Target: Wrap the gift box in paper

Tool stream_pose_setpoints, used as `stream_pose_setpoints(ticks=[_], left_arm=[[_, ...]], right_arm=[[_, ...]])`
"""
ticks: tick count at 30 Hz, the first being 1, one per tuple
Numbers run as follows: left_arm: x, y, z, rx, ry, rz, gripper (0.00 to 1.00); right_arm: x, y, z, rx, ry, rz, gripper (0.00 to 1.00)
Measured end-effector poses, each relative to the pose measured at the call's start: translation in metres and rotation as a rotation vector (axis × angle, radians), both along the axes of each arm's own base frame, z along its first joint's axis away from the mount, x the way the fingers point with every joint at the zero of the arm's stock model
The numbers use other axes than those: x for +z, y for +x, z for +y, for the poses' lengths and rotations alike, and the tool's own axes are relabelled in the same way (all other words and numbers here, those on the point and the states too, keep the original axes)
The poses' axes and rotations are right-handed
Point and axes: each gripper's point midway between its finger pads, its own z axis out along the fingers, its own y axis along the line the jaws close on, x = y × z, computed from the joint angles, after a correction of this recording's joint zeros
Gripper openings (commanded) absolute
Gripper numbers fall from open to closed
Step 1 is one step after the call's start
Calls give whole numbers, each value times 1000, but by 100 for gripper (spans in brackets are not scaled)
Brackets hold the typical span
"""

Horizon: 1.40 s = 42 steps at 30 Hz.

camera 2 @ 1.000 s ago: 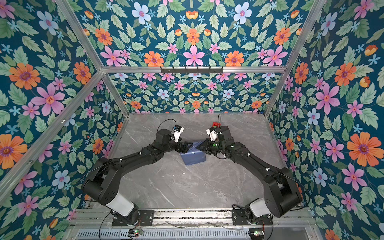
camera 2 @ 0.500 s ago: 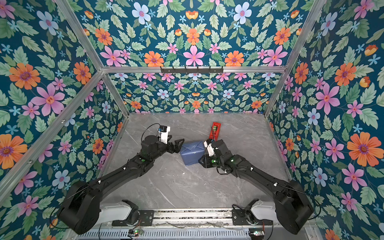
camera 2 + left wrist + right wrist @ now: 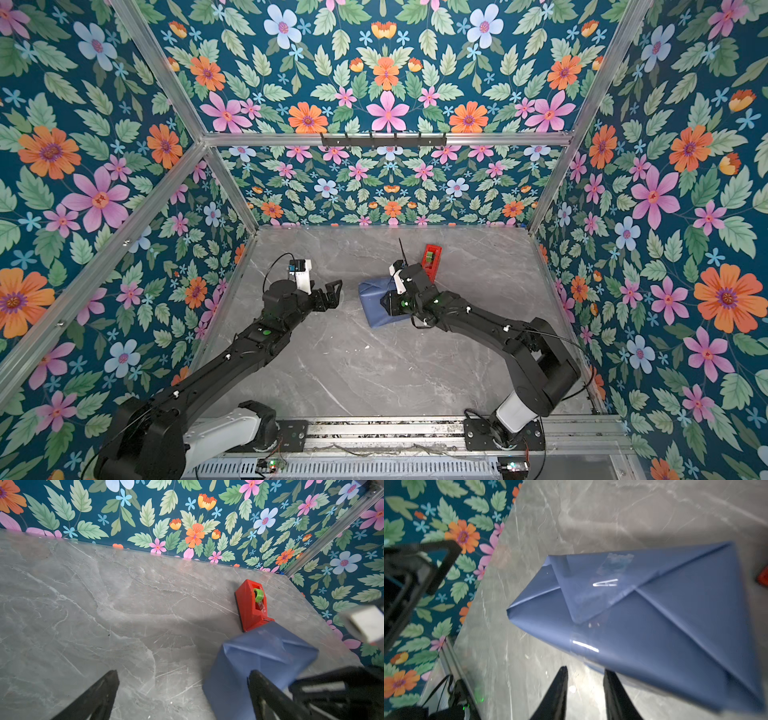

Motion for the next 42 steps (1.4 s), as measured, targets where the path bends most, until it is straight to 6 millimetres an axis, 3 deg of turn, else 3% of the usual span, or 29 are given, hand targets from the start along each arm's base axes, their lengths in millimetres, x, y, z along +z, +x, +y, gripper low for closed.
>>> stream_pose_setpoints(ticks=[3,6,12,14,20,22,24,28,34,38,42], left_arm=[[-7,-4,3,4,-6,13,100],[-14,-10,4,2,-9,26,100],[-16,-18,9,17,-33,19,100],[-17,-19,12,28,-40,18,100],[-16,-12,13,65,-81,9,100],[-18,-4,12,76,-90,18,100],[-19,7,6,81,-107,42,99],[-27,41,-16,66,-165,112,94],[-65,84,-46,49,-215,230,88],[-85,105,-59,39,-229,274,86],[-102,114,-66,33,-231,303,86]], right_arm=[[1,30,-8,-49,46,30,31],[1,40,-22,-78,98,77,32],[42,22,-54,-110,104,-24,46],[46,14,-74,-154,43,-70,55],[47,0,-152,-358,-187,-205,95],[45,-1,-178,-434,-225,-222,99],[41,0,-190,-463,-241,-223,99],[36,14,-163,-388,-155,-187,98],[23,70,-107,-311,-27,-81,91],[1,103,-72,-273,4,-13,87],[-24,128,-55,-270,3,42,86]])
